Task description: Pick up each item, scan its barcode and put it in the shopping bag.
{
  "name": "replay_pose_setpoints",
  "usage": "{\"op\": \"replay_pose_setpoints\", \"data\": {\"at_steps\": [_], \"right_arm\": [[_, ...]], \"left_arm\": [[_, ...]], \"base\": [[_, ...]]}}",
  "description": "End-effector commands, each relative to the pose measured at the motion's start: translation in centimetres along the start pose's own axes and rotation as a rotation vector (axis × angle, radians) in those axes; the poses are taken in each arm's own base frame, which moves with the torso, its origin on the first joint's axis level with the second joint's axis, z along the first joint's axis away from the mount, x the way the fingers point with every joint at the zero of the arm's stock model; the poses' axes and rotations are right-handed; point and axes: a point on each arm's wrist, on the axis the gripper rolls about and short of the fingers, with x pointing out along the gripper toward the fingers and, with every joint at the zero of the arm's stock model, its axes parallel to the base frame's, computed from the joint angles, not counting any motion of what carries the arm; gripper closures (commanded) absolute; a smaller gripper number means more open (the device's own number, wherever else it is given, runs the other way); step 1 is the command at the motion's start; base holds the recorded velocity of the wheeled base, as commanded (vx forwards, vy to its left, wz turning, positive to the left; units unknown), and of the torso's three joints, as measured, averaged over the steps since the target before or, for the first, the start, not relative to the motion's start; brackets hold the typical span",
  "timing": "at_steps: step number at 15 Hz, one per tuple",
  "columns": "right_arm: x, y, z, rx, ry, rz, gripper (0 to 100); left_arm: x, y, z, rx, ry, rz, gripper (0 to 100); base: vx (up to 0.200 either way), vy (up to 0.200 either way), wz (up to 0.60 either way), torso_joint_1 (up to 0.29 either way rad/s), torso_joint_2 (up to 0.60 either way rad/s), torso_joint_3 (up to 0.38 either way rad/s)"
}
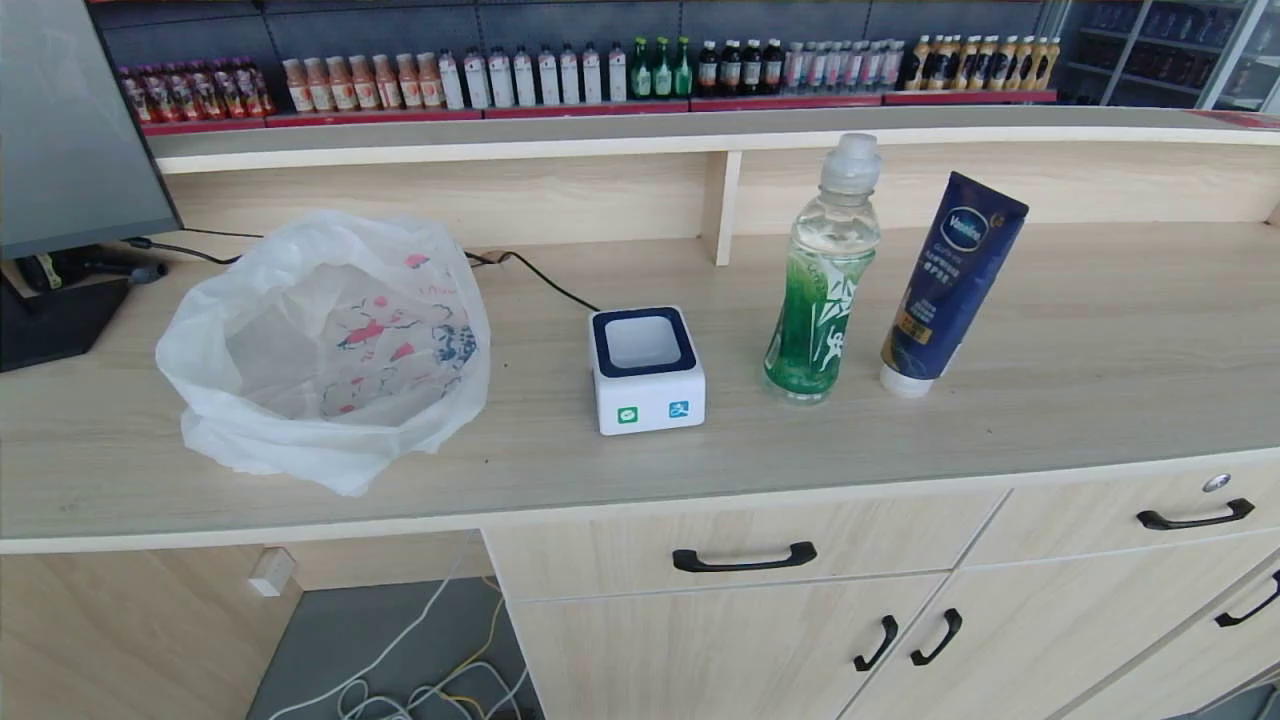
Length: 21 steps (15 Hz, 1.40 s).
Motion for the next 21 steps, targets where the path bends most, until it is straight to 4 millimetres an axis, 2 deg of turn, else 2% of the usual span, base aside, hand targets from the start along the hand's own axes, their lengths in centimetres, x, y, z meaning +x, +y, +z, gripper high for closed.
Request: {"op": "replay_pose_setpoints", "data": {"at_steps": [1, 2, 5, 8, 10, 11, 12, 13, 17, 18, 21], "right_arm": [[3.4, -0.6, 1.4, -0.017, 0.058, 0.042, 0], [5.1, -0.7, 2.3, -0.042, 0.044, 0.082, 0], [8.4, -0.6, 3.2, -0.055, 0.051, 0.161, 0], [11.0, -0.2, 4.8, -0.087, 0.037, 0.223, 0], [12.9, 0.7, 5.7, -0.091, 0.053, 0.297, 0], [12.9, 0.7, 5.7, -0.09, 0.055, 0.299, 0], [14.7, 1.4, 6.8, -0.088, 0.059, 0.344, 0], [15.6, 1.9, 7.0, -0.089, 0.067, 0.369, 0], [18.6, 3.7, 6.5, -0.093, 0.101, 0.437, 0], [19.8, 4.3, 6.1, -0.091, 0.088, 0.438, 0], [21.7, 6.0, 5.6, -0.057, 0.045, 0.475, 0]], "left_arm": [[0.0, 0.0, 0.0, 0.0, 0.0, 0.0, 0], [0.0, 0.0, 0.0, 0.0, 0.0, 0.0, 0], [0.0, 0.0, 0.0, 0.0, 0.0, 0.0, 0], [0.0, 0.0, 0.0, 0.0, 0.0, -0.001, 0], [0.0, 0.0, 0.0, 0.0, 0.0, 0.0, 0], [0.0, 0.0, 0.0, 0.0, 0.0, 0.0, 0], [0.0, 0.0, 0.0, 0.0, 0.0, 0.0, 0], [0.0, 0.0, 0.0, 0.0, 0.0, 0.0, 0], [0.0, 0.0, 0.0, 0.0, 0.0, -0.001, 0], [0.0, 0.0, 0.0, 0.0, 0.0, 0.0, 0], [0.0, 0.0, 0.0, 0.0, 0.0, 0.0, 0]], "base": [[0.0, 0.0, 0.0, 0.0, 0.0, 0.0], [0.0, 0.0, 0.0, 0.0, 0.0, 0.0], [0.0, 0.0, 0.0, 0.0, 0.0, 0.0], [0.0, 0.0, 0.0, 0.0, 0.0, 0.0], [0.0, 0.0, 0.0, 0.0, 0.0, 0.0], [0.0, 0.0, 0.0, 0.0, 0.0, 0.0], [0.0, 0.0, 0.0, 0.0, 0.0, 0.0], [0.0, 0.0, 0.0, 0.0, 0.0, 0.0], [0.0, 0.0, 0.0, 0.0, 0.0, 0.0], [0.0, 0.0, 0.0, 0.0, 0.0, 0.0], [0.0, 0.0, 0.0, 0.0, 0.0, 0.0]]}}
